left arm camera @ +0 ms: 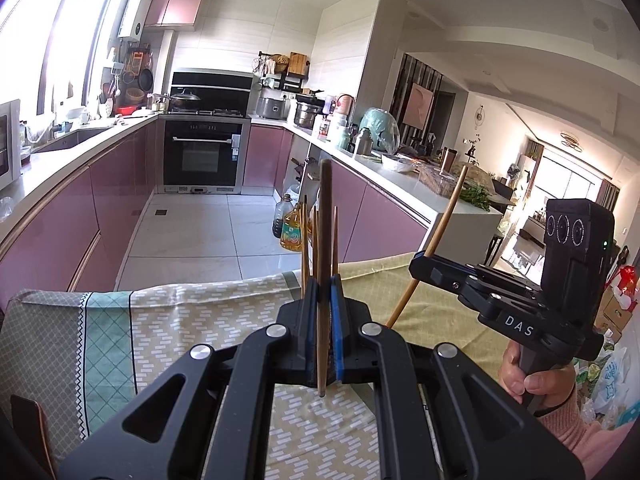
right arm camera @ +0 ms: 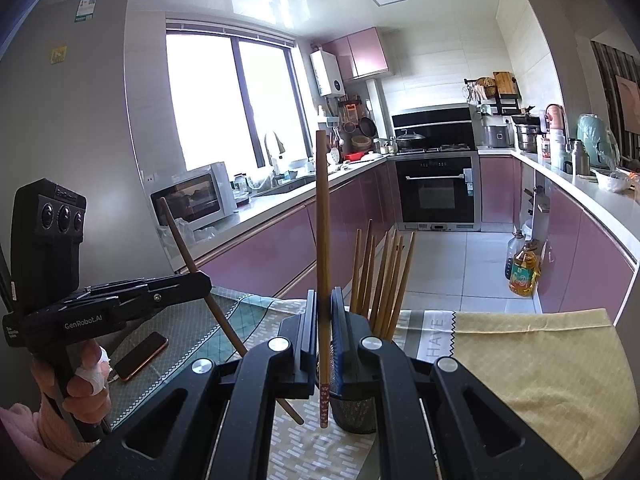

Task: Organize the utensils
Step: 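Lower both chopsticks toward the mesh cup, aligning them over its rim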

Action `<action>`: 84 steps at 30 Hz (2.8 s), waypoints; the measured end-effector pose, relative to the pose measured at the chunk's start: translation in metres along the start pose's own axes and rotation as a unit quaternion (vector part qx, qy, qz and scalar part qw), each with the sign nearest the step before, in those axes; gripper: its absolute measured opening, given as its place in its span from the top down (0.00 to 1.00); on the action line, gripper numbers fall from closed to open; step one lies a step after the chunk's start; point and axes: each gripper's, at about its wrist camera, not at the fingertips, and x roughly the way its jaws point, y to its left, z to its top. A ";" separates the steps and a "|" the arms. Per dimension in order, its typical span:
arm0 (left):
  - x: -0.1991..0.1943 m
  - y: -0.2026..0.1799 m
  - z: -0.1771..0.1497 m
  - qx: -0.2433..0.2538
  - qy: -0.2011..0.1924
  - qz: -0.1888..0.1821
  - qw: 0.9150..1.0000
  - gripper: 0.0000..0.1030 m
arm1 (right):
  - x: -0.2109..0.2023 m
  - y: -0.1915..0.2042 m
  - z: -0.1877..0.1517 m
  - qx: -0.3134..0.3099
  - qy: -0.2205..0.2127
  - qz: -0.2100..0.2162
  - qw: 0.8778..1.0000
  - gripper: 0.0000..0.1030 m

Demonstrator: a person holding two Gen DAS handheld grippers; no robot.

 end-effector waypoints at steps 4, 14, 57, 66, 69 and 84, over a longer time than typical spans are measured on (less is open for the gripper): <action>-0.003 -0.002 0.003 0.002 -0.004 -0.001 1.000 0.93 | 0.001 0.000 0.001 0.000 -0.002 0.001 1.000 0.94; -0.003 -0.010 0.012 0.009 -0.008 -0.001 1.000 0.93 | 0.002 -0.001 0.002 0.000 -0.003 0.003 1.000 0.94; 0.004 -0.025 0.045 0.019 -0.031 -0.006 0.999 0.93 | 0.007 -0.008 0.017 0.014 -0.020 0.002 1.000 0.94; 0.012 -0.026 0.041 0.019 -0.016 -0.002 1.000 0.93 | 0.014 -0.008 0.019 0.019 -0.013 -0.003 1.000 0.94; 0.015 -0.025 0.042 0.021 -0.013 0.002 1.000 0.93 | 0.018 -0.008 0.017 0.020 -0.008 -0.005 1.000 0.94; 0.034 -0.023 0.041 0.019 0.012 0.003 1.000 0.93 | 0.032 -0.013 0.015 0.025 0.011 -0.013 1.000 0.94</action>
